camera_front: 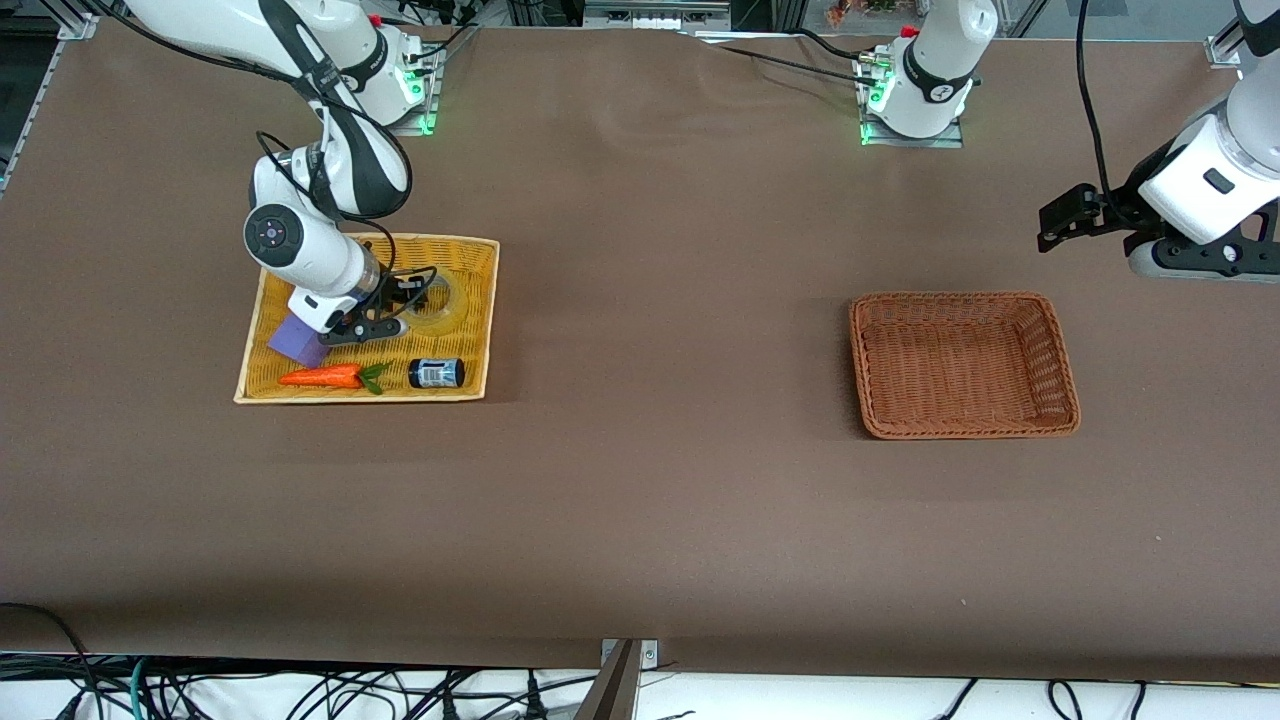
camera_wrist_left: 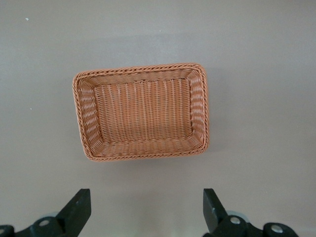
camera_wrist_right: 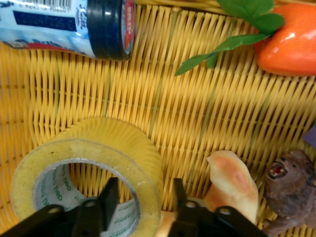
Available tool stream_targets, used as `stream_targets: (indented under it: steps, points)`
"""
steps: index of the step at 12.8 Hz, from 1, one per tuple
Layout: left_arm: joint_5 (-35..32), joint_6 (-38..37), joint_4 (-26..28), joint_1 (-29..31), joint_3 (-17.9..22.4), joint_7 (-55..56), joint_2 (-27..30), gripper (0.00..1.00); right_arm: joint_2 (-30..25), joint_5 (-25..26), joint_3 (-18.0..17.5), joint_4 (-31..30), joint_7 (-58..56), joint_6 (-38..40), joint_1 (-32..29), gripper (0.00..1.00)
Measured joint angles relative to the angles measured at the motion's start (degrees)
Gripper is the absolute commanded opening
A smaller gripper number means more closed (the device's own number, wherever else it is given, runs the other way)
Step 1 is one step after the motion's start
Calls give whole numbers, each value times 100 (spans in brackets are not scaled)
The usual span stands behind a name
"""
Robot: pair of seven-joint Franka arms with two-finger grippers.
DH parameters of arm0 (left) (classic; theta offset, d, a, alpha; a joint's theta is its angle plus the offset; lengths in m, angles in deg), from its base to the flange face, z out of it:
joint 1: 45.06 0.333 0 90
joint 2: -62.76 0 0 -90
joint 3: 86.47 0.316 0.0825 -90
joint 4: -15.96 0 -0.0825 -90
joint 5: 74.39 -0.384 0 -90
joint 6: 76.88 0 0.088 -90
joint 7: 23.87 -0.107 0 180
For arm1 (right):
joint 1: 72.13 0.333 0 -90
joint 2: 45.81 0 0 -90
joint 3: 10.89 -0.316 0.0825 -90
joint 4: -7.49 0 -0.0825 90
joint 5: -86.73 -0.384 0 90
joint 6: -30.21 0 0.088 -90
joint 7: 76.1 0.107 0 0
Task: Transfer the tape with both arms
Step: 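Close the right gripper on the tape roll's rim, then lift the tape roll and carry it toward the table's middle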
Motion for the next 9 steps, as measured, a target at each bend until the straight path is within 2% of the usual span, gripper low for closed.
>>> stream_targets:
  steps: [5,7,9]
  points:
    - [0,0,0,0,0,0,0,100,-41,-1,0,116,20,28,-3,0]
    - [0,0,0,0,0,0,0,100,-129,-2,-63,654,20,689,-4,0]
    - [0,0,0,0,0,0,0,100,-146,-56,-274,1554,97,1677,-1,0]
